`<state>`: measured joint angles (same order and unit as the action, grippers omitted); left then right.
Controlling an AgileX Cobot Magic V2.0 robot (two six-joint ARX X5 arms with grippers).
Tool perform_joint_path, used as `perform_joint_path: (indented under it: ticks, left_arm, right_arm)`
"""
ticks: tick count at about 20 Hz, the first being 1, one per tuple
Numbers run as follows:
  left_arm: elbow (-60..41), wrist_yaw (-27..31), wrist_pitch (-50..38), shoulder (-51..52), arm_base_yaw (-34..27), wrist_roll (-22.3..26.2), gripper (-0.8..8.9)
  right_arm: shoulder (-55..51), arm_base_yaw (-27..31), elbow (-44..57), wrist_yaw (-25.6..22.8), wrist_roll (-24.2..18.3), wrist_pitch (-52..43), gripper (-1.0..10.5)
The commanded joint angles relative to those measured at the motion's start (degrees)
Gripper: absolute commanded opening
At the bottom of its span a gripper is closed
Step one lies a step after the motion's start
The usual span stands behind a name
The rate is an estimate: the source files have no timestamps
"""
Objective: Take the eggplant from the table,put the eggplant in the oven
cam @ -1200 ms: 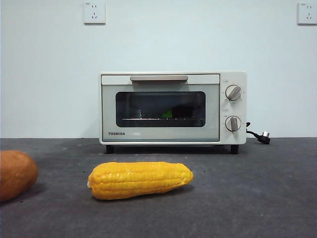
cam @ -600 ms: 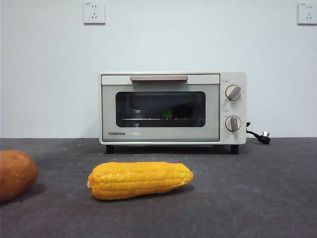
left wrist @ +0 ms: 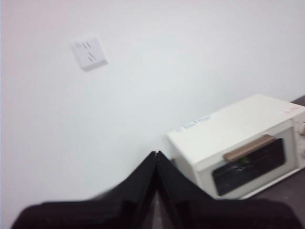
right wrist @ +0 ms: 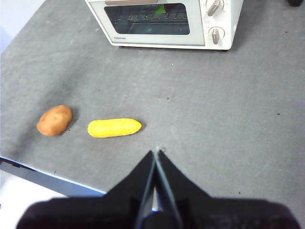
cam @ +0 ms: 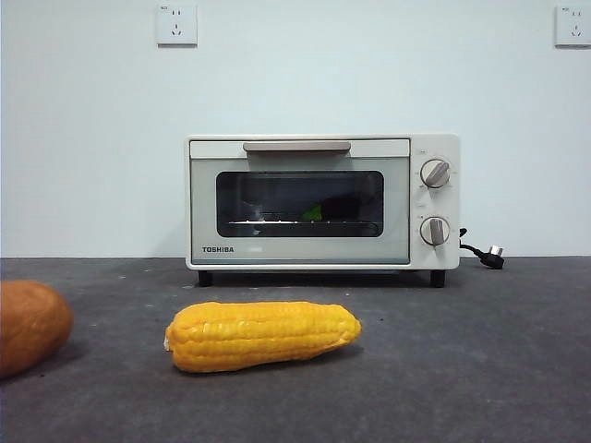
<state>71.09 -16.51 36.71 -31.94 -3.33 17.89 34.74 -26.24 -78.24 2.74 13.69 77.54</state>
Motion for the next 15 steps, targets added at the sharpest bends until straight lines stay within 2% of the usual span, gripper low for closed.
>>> perform_joint_path:
  ticks: [1, 3, 7, 15]
  left_arm:
    - [-1.75, 0.02, -0.31, 2.05, -1.42, 3.32, -0.04]
    - [-5.66, 0.02, -0.59, 5.31, -1.97, 3.08, -0.04]
    - [-20.52, 0.07, -6.29, 11.80, -1.99, 0.59, -0.04]
    - [-47.87, 0.11, -20.76, 22.14, -1.99, -9.01, -0.04]
  right_arm:
    - [-0.02, -0.04, 0.42, -0.26, -0.44, 1.40, -0.1]
    - [-0.02, -0.04, 0.42, -0.24, -0.44, 1.40, -0.1]
    - [-0.02, -0.04, 0.42, -0.26, -0.44, 1.40, -0.1]
    - [-0.02, -0.04, 0.42, -0.26, -0.44, 1.40, -0.1]
